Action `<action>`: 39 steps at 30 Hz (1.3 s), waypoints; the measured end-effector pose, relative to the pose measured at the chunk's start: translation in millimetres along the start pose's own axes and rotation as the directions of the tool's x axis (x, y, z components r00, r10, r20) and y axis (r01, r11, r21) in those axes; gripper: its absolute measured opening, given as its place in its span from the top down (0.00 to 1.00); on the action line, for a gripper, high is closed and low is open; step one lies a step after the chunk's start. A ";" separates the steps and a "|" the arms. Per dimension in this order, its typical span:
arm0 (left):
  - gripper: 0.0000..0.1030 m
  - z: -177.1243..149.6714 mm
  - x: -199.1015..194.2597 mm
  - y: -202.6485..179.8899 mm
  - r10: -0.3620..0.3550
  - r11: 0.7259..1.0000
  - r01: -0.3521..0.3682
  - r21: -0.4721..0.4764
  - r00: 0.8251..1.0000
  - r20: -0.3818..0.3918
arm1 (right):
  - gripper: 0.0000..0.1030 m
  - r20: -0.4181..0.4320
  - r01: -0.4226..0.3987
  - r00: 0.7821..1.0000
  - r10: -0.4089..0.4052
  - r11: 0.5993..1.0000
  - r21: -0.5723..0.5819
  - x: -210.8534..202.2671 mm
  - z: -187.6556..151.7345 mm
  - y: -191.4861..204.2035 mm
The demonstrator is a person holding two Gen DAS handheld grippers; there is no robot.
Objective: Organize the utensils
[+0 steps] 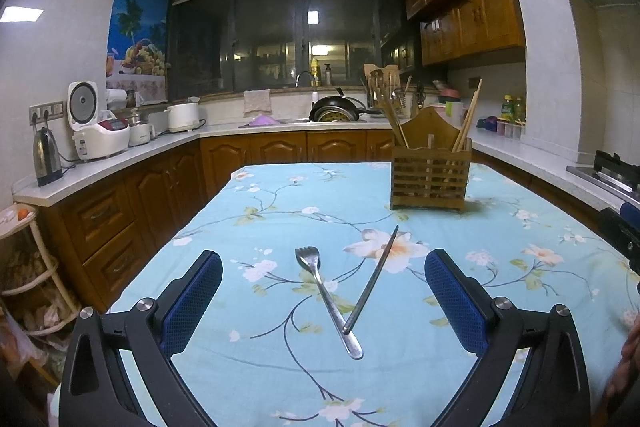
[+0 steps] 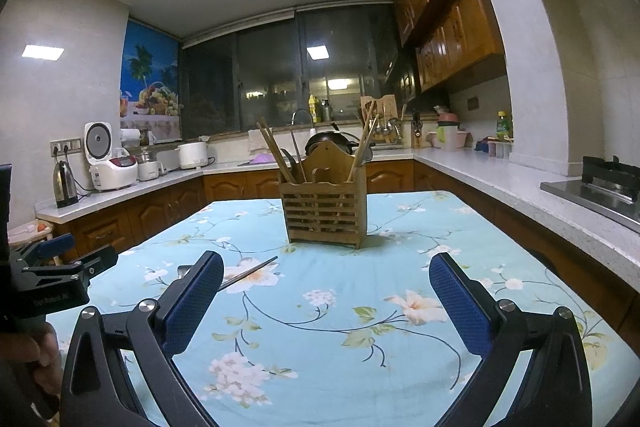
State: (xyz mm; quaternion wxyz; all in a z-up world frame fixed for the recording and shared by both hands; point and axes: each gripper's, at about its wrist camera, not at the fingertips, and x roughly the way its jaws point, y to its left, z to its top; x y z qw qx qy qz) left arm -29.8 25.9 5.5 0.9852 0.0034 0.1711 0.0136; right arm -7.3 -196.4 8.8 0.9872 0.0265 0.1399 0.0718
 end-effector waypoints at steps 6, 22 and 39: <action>0.01 -0.2 0.2 -0.1 -0.004 1.000 0.004 0.002 1.000 -0.003 | 0.00 -0.001 0.001 1.000 -0.001 1.000 -0.001 -0.2 -0.5 -0.2; 0.01 3.2 3.9 -2.9 -0.010 1.000 0.010 0.005 1.000 -0.018 | 0.00 -0.009 -0.001 1.000 0.001 1.000 0.005 0.7 0.9 5.3; 0.01 10.5 9.9 -13.3 -0.032 0.999 0.032 -0.003 0.999 -0.033 | 0.00 -0.046 -0.006 0.999 0.007 1.000 0.026 10.7 0.4 8.0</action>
